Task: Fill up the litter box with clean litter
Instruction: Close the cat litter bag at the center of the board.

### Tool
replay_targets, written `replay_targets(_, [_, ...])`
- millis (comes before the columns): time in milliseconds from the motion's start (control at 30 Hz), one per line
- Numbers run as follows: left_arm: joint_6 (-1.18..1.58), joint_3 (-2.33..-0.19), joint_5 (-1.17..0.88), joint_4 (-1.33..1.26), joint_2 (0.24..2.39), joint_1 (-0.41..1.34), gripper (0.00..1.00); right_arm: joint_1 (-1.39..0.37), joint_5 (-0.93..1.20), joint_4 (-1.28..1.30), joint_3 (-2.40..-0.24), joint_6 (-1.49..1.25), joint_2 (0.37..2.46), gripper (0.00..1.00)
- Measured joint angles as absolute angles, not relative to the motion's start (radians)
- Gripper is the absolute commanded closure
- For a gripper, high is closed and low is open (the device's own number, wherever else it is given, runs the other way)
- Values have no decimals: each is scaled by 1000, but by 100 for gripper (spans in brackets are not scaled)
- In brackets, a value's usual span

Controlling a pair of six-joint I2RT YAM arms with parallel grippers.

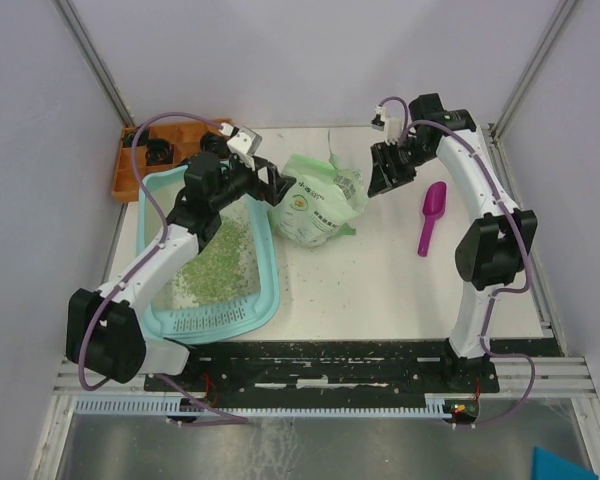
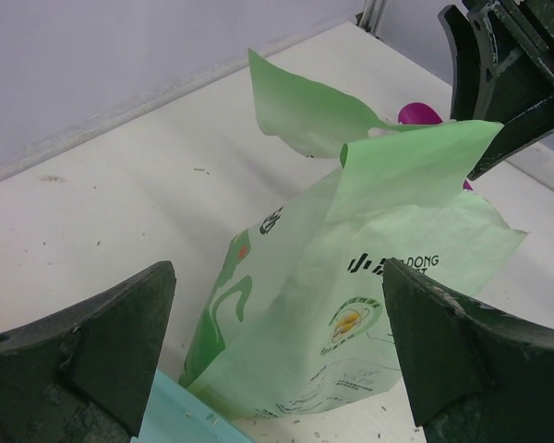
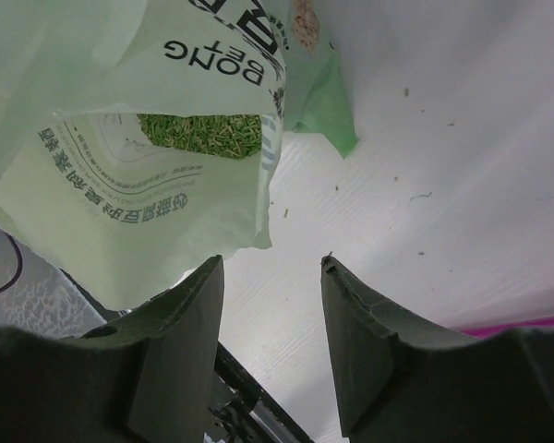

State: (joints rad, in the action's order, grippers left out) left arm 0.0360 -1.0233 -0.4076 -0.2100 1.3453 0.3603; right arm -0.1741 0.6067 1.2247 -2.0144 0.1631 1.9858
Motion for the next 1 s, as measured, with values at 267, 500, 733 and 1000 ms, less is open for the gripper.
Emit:
replay_targets(267, [36, -1050, -430, -248, 1388, 360, 0, -226, 624, 1170, -2003, 153, 1988, 47])
replay_targets(500, [38, -1058, -459, -289, 1422, 360, 2, -284, 589, 1136, -1979, 151, 1998, 65])
replay_targets(733, [82, -1056, -544, -377, 1468, 360, 45, -287, 515, 1068, -1855, 155, 1994, 98])
replay_targets(1000, [132, -1053, -643, -429, 1472, 326, 97, -259, 477, 971, -1681, 144, 1876, 98])
